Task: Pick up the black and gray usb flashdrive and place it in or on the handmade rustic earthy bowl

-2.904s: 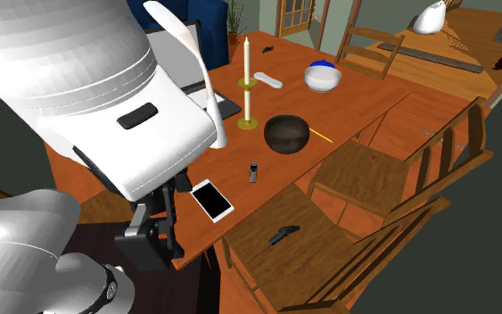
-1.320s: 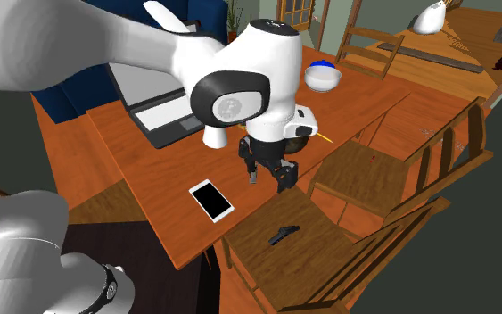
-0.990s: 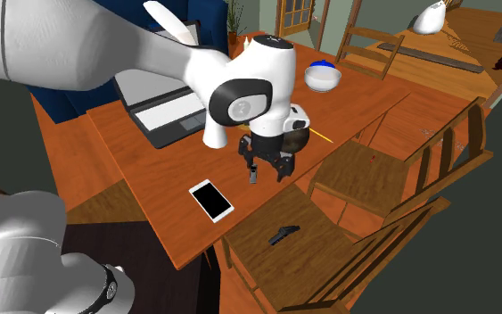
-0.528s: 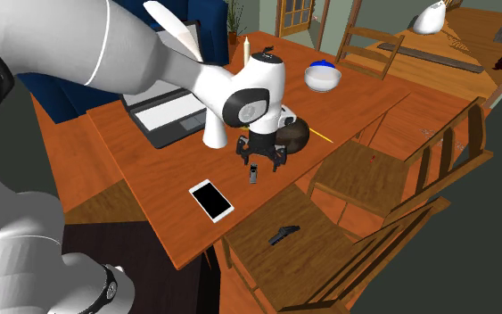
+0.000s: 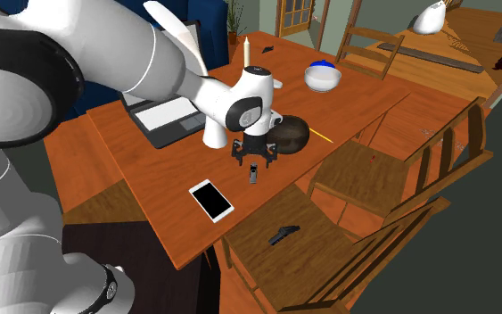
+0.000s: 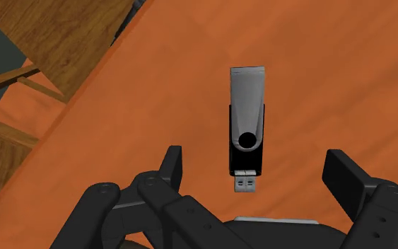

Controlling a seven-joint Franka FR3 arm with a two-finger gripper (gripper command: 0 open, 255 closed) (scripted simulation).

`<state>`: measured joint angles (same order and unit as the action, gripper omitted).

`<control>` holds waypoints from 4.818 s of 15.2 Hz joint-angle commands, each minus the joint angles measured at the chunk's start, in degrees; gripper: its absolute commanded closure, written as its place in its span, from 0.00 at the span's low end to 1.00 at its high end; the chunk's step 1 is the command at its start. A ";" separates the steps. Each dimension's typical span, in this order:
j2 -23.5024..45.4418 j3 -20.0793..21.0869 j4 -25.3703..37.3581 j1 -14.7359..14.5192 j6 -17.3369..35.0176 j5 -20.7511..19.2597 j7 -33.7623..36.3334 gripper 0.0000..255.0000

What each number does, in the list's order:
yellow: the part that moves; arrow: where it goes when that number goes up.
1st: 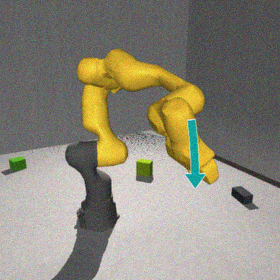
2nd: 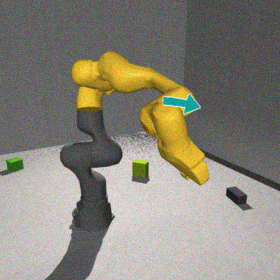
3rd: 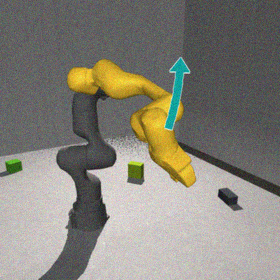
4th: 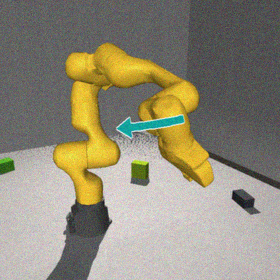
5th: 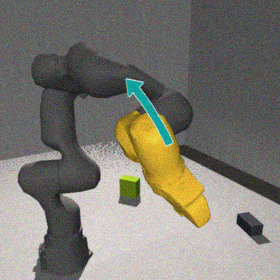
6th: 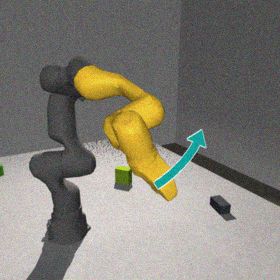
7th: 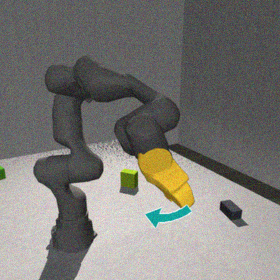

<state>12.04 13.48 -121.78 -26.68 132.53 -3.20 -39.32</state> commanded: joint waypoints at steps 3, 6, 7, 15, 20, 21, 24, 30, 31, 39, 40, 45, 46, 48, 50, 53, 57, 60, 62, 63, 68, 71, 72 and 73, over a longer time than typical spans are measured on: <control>2.09 -0.17 -0.71 -0.24 2.76 -0.78 0.42 0.00; 2.92 -0.28 -0.97 -0.33 3.82 -1.08 0.62 0.00; 2.93 -0.28 -0.97 -0.33 3.82 -1.08 0.63 0.00; 2.92 -0.28 -0.96 -0.33 3.81 -1.08 0.62 1.00; 3.32 -0.40 -1.09 -0.24 4.33 -1.21 0.51 1.00; 3.51 -0.46 -0.90 -0.18 4.33 -1.24 0.41 1.00; 1.85 -0.13 -0.67 -0.21 2.48 -0.69 0.37 1.00; -1.16 0.20 0.52 0.05 -1.63 0.38 -0.34 1.00; -1.63 0.24 0.77 0.08 -2.33 0.54 -0.45 1.00; -4.99 0.46 3.16 0.30 -7.98 1.66 -1.19 1.00; -5.36 0.47 3.52 0.32 -8.69 1.78 -1.27 1.00; -7.05 0.52 5.48 0.41 -12.30 2.30 -1.61 1.00; -7.36 0.53 5.92 0.42 -13.02 2.39 -1.67 1.00; -7.93 0.53 6.81 0.45 -14.48 2.56 -1.78 1.00; -8.46 0.53 7.76 0.47 -15.94 2.71 -1.88 1.00; -9.17 0.53 9.28 0.51 -18.15 2.91 -2.01 1.00; -4.77 0.78 15.87 0.04 -20.47 1.75 -0.94 1.00; 2.47 0.96 25.65 -1.02 -23.25 -0.12 0.55 1.00; 7.57 0.93 32.97 -1.99 -25.61 -1.32 1.37 1.00; 10.26 0.87 36.95 -2.56 -26.97 -1.92 1.71 1.00; 26.65 0.08 63.17 -6.59 -36.95 -4.78 2.54 1.00; 39.76 -1.12 85.48 -10.10 -45.92 -6.01 1.80 1.00; 38.65 -1.00 82.67 -9.72 -44.26 -5.93 1.95 1.00; 37.85 -0.92 80.43 -9.42 -42.85 -5.88 2.07 1.00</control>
<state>49.68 12.58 -40.81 -36.18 88.82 -9.06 -37.27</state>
